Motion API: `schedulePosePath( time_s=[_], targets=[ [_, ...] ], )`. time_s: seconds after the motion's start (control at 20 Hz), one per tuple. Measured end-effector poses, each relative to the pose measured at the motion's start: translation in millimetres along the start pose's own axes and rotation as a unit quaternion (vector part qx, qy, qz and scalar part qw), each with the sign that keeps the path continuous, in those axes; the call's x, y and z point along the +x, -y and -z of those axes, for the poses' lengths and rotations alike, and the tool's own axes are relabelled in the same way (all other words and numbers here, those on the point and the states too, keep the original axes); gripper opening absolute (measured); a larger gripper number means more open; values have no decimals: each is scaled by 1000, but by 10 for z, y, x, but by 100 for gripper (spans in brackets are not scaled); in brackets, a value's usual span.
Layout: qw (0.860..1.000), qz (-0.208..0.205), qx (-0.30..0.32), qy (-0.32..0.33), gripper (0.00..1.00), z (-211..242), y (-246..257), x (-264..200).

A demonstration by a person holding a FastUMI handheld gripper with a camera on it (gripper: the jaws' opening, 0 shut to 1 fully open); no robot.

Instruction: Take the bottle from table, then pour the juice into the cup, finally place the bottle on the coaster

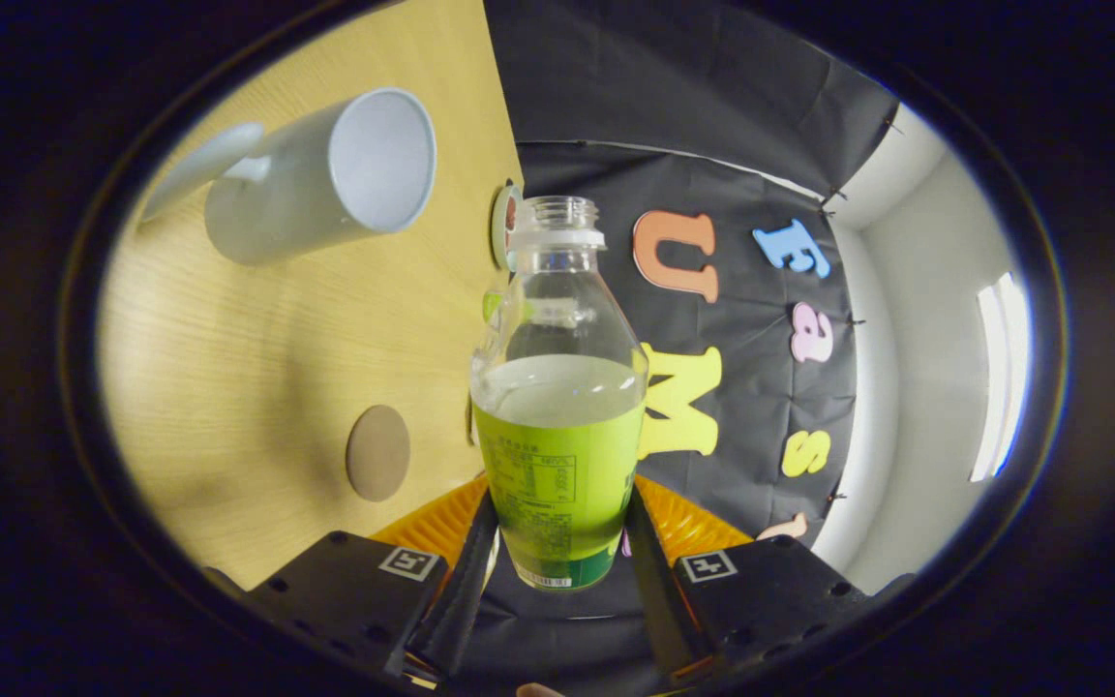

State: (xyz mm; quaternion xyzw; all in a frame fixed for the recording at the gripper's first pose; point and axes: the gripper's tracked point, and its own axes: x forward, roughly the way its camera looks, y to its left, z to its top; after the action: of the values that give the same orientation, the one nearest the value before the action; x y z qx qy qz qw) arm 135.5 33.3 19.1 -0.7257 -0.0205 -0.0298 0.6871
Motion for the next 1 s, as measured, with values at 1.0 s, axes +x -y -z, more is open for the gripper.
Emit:
schedulePosePath(
  time_s=[1.0],
  targets=[
    [999,23,-47,6,76,-87,191,-52]
  ],
)
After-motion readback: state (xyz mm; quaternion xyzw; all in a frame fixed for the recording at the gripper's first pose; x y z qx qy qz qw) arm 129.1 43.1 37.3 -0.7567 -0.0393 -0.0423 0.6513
